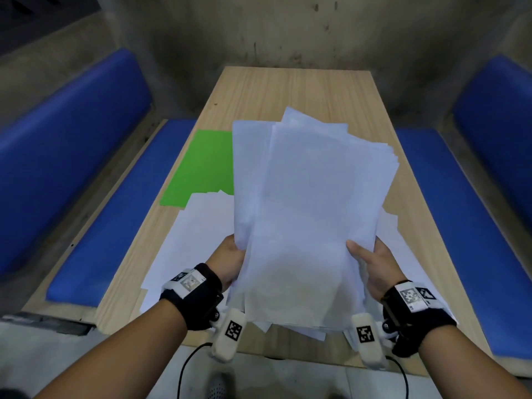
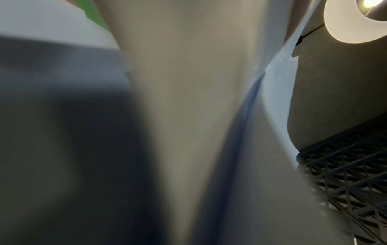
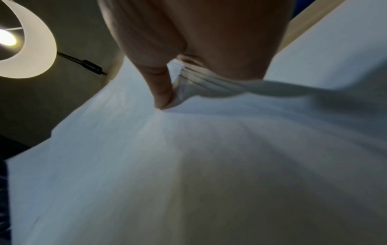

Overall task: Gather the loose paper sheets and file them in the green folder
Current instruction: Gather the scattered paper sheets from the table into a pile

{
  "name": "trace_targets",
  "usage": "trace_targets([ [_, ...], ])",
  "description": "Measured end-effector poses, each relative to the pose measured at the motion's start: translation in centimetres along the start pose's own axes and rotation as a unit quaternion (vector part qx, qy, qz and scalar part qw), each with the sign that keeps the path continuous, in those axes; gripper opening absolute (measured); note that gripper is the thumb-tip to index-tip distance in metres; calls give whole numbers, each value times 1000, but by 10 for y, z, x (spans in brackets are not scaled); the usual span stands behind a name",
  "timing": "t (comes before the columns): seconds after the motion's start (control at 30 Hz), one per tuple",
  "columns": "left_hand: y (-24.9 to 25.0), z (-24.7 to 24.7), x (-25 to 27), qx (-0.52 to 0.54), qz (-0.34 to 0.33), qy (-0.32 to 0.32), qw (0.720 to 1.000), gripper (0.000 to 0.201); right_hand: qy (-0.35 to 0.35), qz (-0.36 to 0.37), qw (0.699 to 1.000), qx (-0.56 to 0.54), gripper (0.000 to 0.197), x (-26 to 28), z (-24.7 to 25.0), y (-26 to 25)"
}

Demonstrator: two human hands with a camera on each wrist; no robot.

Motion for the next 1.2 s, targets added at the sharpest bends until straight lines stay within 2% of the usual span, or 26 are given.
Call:
trace_targets([
  [0.07, 2, -3, 1, 45, 14, -16, 999, 36, 7, 6, 1000, 11, 85, 3, -3, -4],
  [0.13, 7, -5, 4, 105, 25, -31, 994, 46, 30, 24, 999, 26, 31, 5, -5, -10],
  [0.17, 12, -5, 3, 112, 12, -36, 993, 51, 49, 41, 997, 46, 11, 7, -6, -14],
  [0.23, 22, -3, 3, 76, -32, -13, 997, 47, 80, 87, 990, 83, 19, 10, -6, -23],
  [0.3, 34, -1, 6, 53, -77, 16, 996, 27, 108, 123, 983, 82, 21, 17, -9, -34],
  [0.33, 39, -1, 7, 49, -94, 31, 994, 23, 112, 136, 982, 66, 22, 20, -11, -36],
  [0.47, 53, -10, 19, 108, -168, 74, 977, 25, 122, 177, 976, 41, 25, 32, -19, -41],
  [0.6, 43, -22, 22, 114, -187, 97, 971, 28, 154, 188, 966, 84, 25, 41, -21, -34],
  [0.7, 32, -25, 21, 102, -178, 87, 975, 29, 148, 176, 967, 110, 15, 42, -18, -26],
  [0.8, 27, -22, 21, 104, -176, 85, 975, 34, 131, 190, 966, 118, 36, 43, -17, -28],
  [0.9, 30, -15, 21, 110, -194, 99, 970, 54, 119, 229, 960, 107, 64, 45, -17, -44],
  [1.03, 40, -16, 27, 85, -218, 92, 968, 65, 76, 261, 958, 96, 71, 50, -25, -73],
  [1.2, 57, -14, 32, 67, -270, 109, 955, 67, 105, 302, 945, 70, 84, 53, -26, -100],
])
Point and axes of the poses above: each hand's wrist, its own x-axis away from the middle knuckle, its own z-axis out of the back of the hand, y = z × x, the point moved 6 cm from there along -x, towards the middle knuckle, and after that the axes turned 5 degrees about z, right-handed, at the moved point
